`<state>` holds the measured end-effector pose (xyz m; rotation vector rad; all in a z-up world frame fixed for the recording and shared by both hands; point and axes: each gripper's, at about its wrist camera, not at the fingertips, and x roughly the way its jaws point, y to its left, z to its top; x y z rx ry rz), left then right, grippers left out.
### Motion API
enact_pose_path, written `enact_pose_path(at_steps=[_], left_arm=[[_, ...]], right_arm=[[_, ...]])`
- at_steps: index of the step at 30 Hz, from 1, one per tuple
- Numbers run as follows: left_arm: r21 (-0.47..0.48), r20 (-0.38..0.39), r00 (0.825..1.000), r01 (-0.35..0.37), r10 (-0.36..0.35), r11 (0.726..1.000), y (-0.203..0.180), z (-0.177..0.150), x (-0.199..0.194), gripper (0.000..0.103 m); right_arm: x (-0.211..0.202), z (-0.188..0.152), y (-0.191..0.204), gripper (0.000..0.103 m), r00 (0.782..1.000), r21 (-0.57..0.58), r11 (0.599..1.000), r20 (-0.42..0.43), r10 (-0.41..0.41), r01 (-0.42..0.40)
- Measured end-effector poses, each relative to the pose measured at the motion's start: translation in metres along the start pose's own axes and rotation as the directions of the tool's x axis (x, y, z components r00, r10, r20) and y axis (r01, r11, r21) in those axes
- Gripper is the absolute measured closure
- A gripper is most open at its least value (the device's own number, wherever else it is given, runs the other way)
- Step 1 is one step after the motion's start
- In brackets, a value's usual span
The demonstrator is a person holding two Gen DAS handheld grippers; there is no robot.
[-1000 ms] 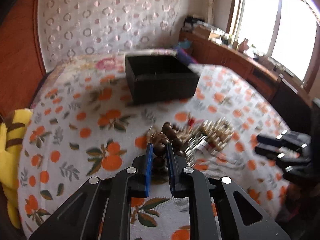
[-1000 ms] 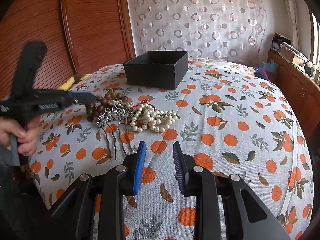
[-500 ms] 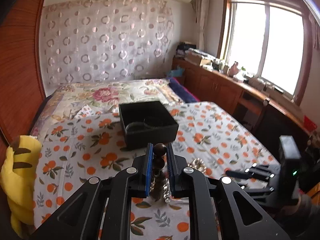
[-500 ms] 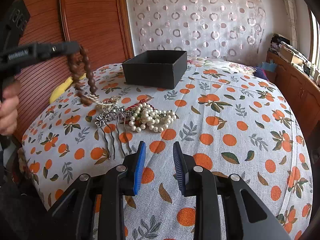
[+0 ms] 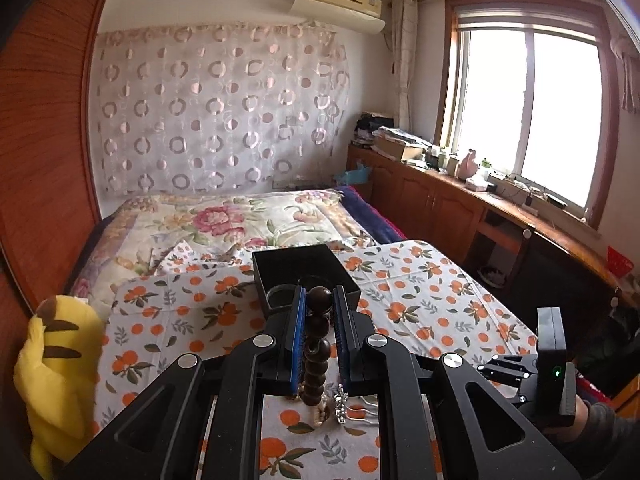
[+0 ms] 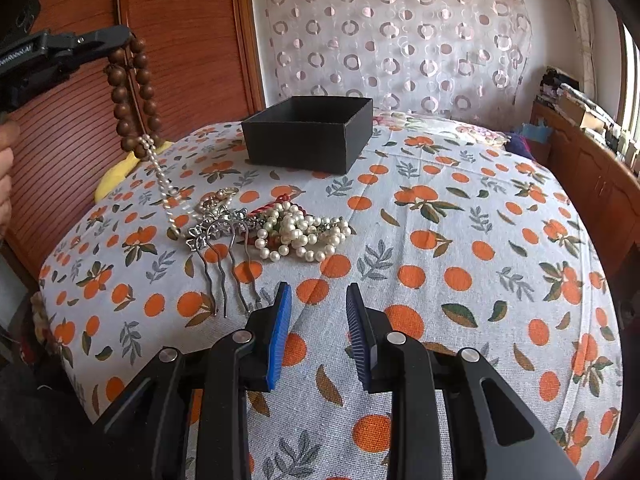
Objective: Organize jewelry
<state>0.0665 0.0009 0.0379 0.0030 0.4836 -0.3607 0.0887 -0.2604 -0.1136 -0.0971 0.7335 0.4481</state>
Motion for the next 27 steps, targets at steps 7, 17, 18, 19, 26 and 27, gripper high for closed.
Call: enact_pose_path(at_steps=[7,17,18,19,26,27], left_arm=[[0.018,0.009,1.0,0.003,-0.003,1.0,-0.001,0.004,-0.008,0.091],[0.027,0.013,1.0,0.009,-0.009,1.0,-0.002,0.009,-0.007,0.091],[0.026,0.012,1.0,0.008,-0.009,1.0,-0.002,0.01,-0.007,0.091],[0.023,0.012,1.0,0.009,-0.009,1.0,-0.001,0.01,-0.007,0.091],[-0.01,0.018,1.0,0.011,-0.011,1.0,0.013,0.008,-0.011,0.091],[-0.015,0.018,1.0,0.012,-0.012,1.0,0.016,0.007,-0.012,0.091]], right_arm=[[-0.006,0.023,0.025,0.072,0.998,-0.059,0.997,0.035,0.052,-0.05],[0.015,0.069,0.082,0.051,0.967,-0.152,0.958,0.036,0.253,-0.245],[0.021,0.072,0.085,0.051,0.965,-0.155,0.954,0.022,0.263,-0.256],[0.026,0.074,0.089,0.051,0.964,-0.156,0.953,0.013,0.264,-0.259],[0.059,0.091,0.103,0.065,0.959,-0.152,0.947,-0.043,0.281,-0.285],[0.064,0.093,0.103,0.069,0.955,-0.146,0.944,-0.05,0.292,-0.296]])
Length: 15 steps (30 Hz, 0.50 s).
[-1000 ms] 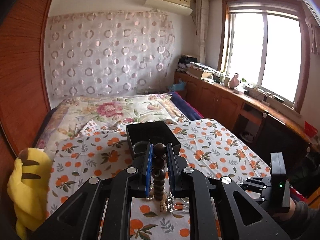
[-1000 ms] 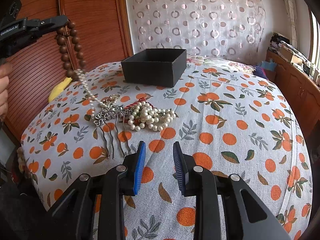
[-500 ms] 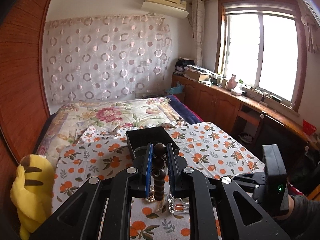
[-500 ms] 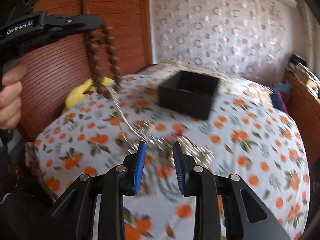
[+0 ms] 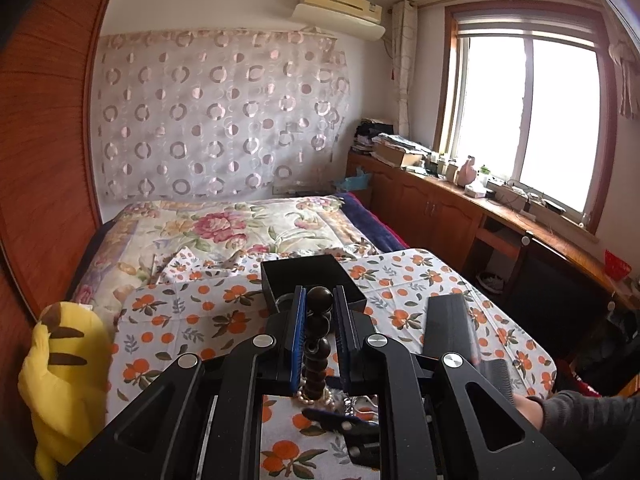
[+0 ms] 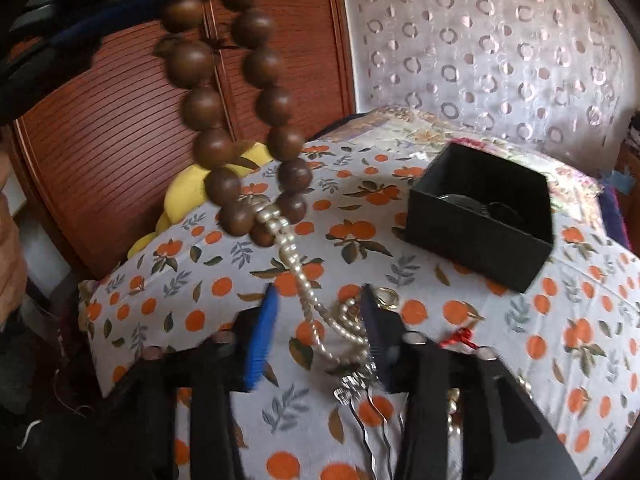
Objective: Organize jewelry
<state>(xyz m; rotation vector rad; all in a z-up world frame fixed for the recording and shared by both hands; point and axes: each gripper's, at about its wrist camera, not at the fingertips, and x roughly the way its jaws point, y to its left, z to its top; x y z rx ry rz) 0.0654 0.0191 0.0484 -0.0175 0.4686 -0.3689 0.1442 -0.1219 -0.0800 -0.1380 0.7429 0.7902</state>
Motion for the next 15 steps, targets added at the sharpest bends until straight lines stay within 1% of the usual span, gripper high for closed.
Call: enact_pose_path(at_steps=[1,2,3,6,9,15], left_arm=[[-0.008,0.002,1.0,0.003,-0.003,1.0,0.003,-0.001,0.0,0.091],[-0.012,0.002,1.0,-0.004,0.004,1.0,0.006,-0.003,0.0,0.091],[-0.014,0.003,1.0,-0.012,0.012,1.0,0.009,-0.004,0.0,0.091],[-0.017,-0.008,0.999,-0.051,0.051,0.999,0.017,-0.01,0.002,0.091],[-0.028,-0.029,0.996,-0.086,0.085,0.996,0.025,-0.016,0.006,0.091],[-0.052,-0.071,0.993,-0.102,0.099,0.993,0.038,-0.027,0.02,0.091]], right_arm=[[0.004,0.001,-0.001,0.083,1.0,0.01,1.0,-0.002,0.017,-0.017],[0.007,0.001,-0.001,0.095,0.999,0.014,0.999,-0.007,0.033,-0.033],[0.008,0.0,0.0,0.098,0.999,0.009,0.999,-0.012,0.04,-0.04],[0.0,-0.003,0.002,0.098,0.999,-0.009,0.999,-0.003,0.038,-0.038],[-0.018,-0.001,0.0,0.098,0.999,-0.008,0.999,0.027,0.034,-0.034],[-0.046,0.018,-0.008,0.098,0.993,-0.019,1.0,0.117,0.014,-0.012]])
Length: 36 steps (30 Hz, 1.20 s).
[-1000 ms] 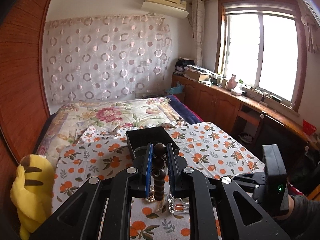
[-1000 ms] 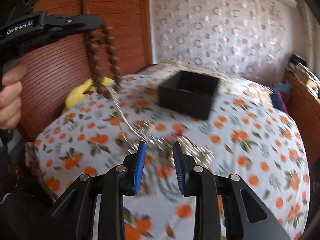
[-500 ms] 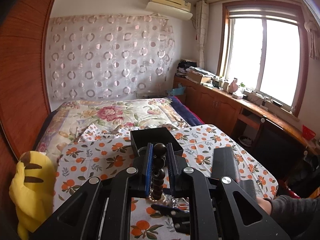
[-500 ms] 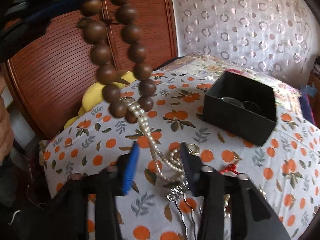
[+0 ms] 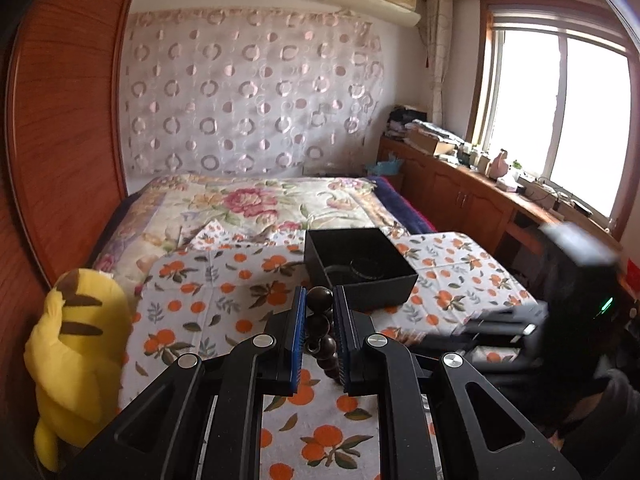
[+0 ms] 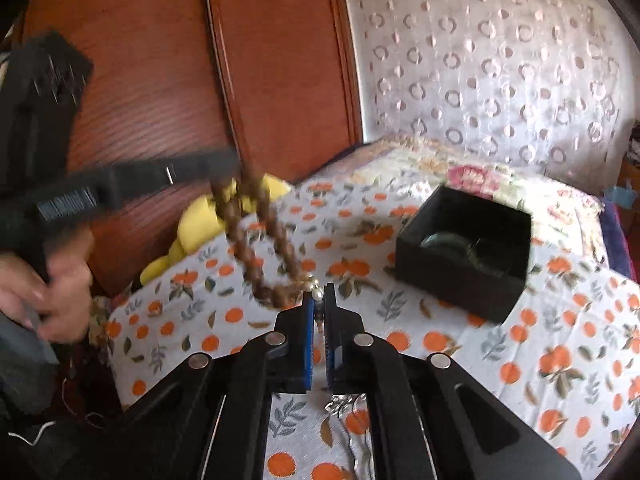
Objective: Organize jewelry
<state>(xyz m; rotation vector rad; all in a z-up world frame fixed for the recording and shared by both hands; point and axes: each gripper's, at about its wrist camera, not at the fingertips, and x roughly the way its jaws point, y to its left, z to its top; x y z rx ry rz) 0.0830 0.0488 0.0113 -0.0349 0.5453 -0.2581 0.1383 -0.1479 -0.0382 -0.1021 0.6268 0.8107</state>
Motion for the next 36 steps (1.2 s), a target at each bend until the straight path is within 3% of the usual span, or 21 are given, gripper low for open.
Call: enact_pose_path(at_steps=[10,20,26,36], left_arm=[[-0.005,-0.028,1.0,0.008,-0.008,1.0,-0.001,-0.004,0.018,0.091],[0.013,-0.016,1.0,0.017,-0.016,1.0,-0.006,0.008,0.03,0.091],[0.025,0.008,1.0,0.021,-0.021,0.999,-0.013,0.026,0.035,0.091],[0.048,0.016,0.999,0.034,-0.035,0.998,-0.025,0.047,0.055,0.091]], right_arm=[[-0.04,0.037,-0.019,0.098,0.994,-0.011,0.999,0.094,-0.048,0.049],[-0.067,0.095,-0.048,0.098,0.975,-0.031,0.988,0.166,-0.145,0.152],[-0.051,0.115,-0.077,0.098,0.971,-0.018,0.98,0.139,-0.194,0.199],[-0.002,0.095,-0.114,0.098,0.973,0.033,0.973,0.024,-0.229,0.228]])
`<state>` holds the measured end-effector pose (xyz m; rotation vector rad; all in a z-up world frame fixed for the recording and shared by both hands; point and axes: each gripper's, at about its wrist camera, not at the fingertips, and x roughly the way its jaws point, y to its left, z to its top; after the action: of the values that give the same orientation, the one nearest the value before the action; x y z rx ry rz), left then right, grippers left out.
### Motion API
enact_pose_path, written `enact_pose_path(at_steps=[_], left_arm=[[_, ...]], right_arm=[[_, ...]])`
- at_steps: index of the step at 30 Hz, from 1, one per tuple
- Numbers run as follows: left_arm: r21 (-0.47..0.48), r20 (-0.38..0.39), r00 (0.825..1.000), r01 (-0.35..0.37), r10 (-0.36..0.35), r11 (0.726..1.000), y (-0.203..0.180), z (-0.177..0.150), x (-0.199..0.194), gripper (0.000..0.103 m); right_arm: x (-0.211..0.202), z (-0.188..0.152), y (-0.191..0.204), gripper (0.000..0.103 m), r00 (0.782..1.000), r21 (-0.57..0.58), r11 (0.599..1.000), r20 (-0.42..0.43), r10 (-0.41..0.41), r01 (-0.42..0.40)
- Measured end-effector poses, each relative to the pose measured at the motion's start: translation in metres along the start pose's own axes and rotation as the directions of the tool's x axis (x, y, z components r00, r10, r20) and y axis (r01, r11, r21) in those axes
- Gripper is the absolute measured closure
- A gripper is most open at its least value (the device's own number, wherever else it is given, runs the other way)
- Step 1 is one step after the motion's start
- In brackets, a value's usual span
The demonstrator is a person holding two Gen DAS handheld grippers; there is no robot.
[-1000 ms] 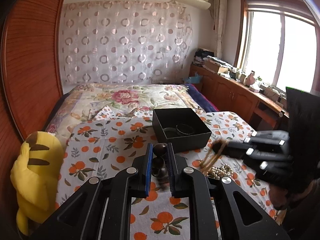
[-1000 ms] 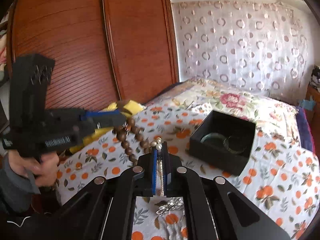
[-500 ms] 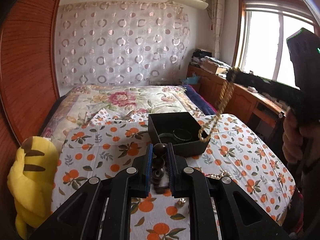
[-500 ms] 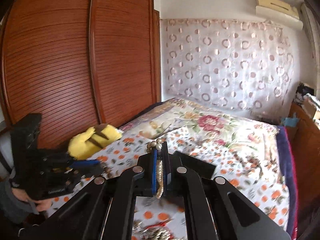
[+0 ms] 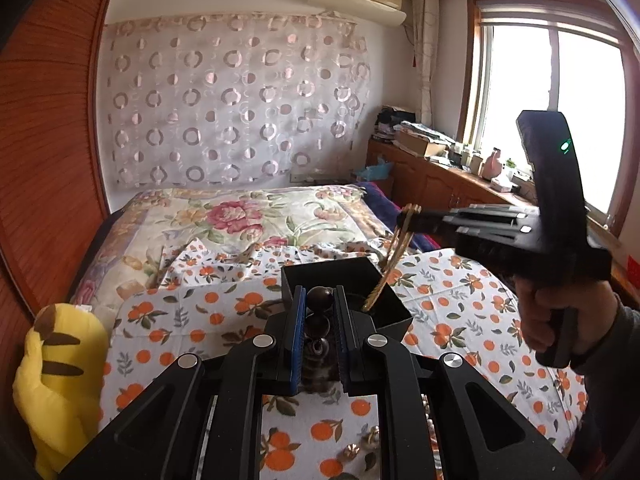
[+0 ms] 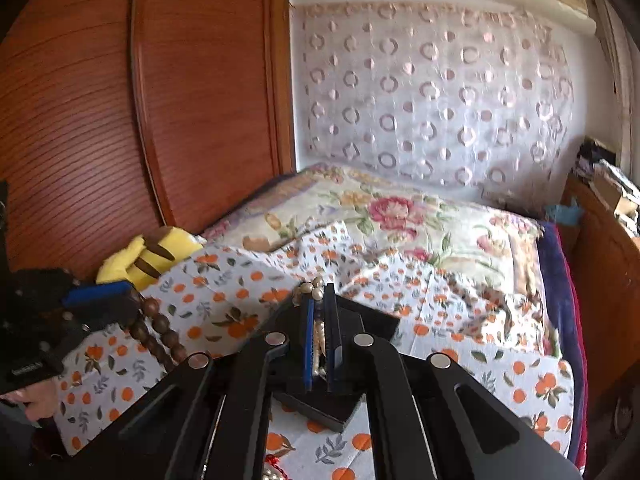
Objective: Organize jewelry
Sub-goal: 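Lower the bead bracelet and gold hairpin into the black box and open both tools, then move both tools back over the remaining pearls and silver hairpins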
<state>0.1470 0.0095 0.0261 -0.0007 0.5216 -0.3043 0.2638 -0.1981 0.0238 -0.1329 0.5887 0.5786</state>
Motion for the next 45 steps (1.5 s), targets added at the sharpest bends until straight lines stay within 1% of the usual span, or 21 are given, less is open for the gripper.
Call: enact_pose_path(at_steps=[2,6,10,12,13,14,16,19,29,30,31,32,34,36,38,43,45], left_arm=[[0.008,-0.006,1.0,0.0,0.0,1.0,-0.003,0.002,0.006,0.091],[0.015,-0.012,1.0,0.007,-0.007,1.0,-0.007,0.006,0.017,0.091],[0.025,-0.018,1.0,0.003,-0.003,1.0,-0.01,0.013,0.028,0.091],[0.029,-0.022,1.0,0.002,-0.002,1.0,-0.011,0.017,0.035,0.091],[0.031,-0.023,1.0,0.003,-0.002,1.0,-0.011,0.018,0.037,0.091],[0.033,-0.024,1.0,0.002,-0.001,0.999,-0.011,0.019,0.041,0.091],[0.033,-0.029,1.0,0.003,-0.002,0.999,-0.012,0.02,0.047,0.091],[0.029,-0.046,0.999,0.011,-0.01,1.0,-0.014,0.022,0.06,0.091],[0.044,-0.095,0.996,0.006,-0.002,0.999,-0.02,0.024,0.091,0.09],[0.044,-0.095,0.996,0.006,-0.002,0.999,-0.02,0.023,0.091,0.088],[0.043,-0.092,0.996,0.002,0.002,0.999,-0.019,0.022,0.09,0.078],[0.045,-0.091,0.996,-0.004,0.008,0.999,-0.018,0.02,0.089,0.064],[0.046,-0.09,0.996,-0.017,0.022,0.999,-0.017,0.016,0.083,0.05],[0.041,-0.092,0.996,-0.014,0.017,0.999,-0.014,0.011,0.077,0.044],[0.042,-0.095,0.995,-0.022,0.026,0.999,-0.012,0.004,0.068,0.033],[0.048,-0.101,0.994,-0.023,0.027,0.999,-0.009,-0.017,0.046,0.02],[0.041,-0.106,0.994,-0.018,0.022,0.999,-0.007,-0.028,0.039,0.015]], right_arm=[[0.01,-0.007,-0.003,0.097,0.999,0.018,1.0,-0.038,0.008,-0.007],[0.032,-0.031,-0.007,0.097,0.993,0.054,0.999,-0.114,0.005,0.001],[0.044,-0.049,-0.01,0.097,0.987,0.064,0.998,-0.159,0.011,-0.001],[0.045,-0.052,-0.01,0.097,0.985,0.058,0.998,-0.17,0.01,0.0],[0.045,-0.054,-0.01,0.094,0.984,0.057,0.998,-0.176,0.01,0.0],[0.044,-0.055,-0.011,0.088,0.984,0.059,0.998,-0.178,0.011,-0.001],[0.042,-0.056,-0.014,0.084,0.983,0.068,0.998,-0.18,0.021,-0.009],[0.036,-0.057,-0.018,0.084,0.983,0.077,0.997,-0.18,0.03,-0.016],[0.007,-0.07,-0.02,0.084,0.99,0.077,0.997,-0.14,0.014,-0.003],[0.005,-0.072,-0.02,0.083,0.99,0.078,0.997,-0.138,0.012,-0.001],[0.004,-0.074,-0.021,0.083,0.991,0.079,0.997,-0.136,0.011,0.0],[0.001,-0.077,-0.021,0.084,0.991,0.08,0.997,-0.133,0.009,0.002],[-0.004,-0.081,-0.021,0.084,0.992,0.084,0.996,-0.128,0.007,0.003],[-0.01,-0.088,-0.021,0.084,0.993,0.093,0.996,-0.119,0.015,-0.004],[-0.016,-0.094,-0.019,0.084,0.993,0.089,0.996,-0.114,0.013,-0.002],[-0.029,-0.111,-0.01,0.083,0.994,0.086,0.996,-0.108,0.023,-0.014],[-0.03,-0.119,-0.005,0.082,0.993,0.086,0.996,-0.114,0.03,-0.02]])
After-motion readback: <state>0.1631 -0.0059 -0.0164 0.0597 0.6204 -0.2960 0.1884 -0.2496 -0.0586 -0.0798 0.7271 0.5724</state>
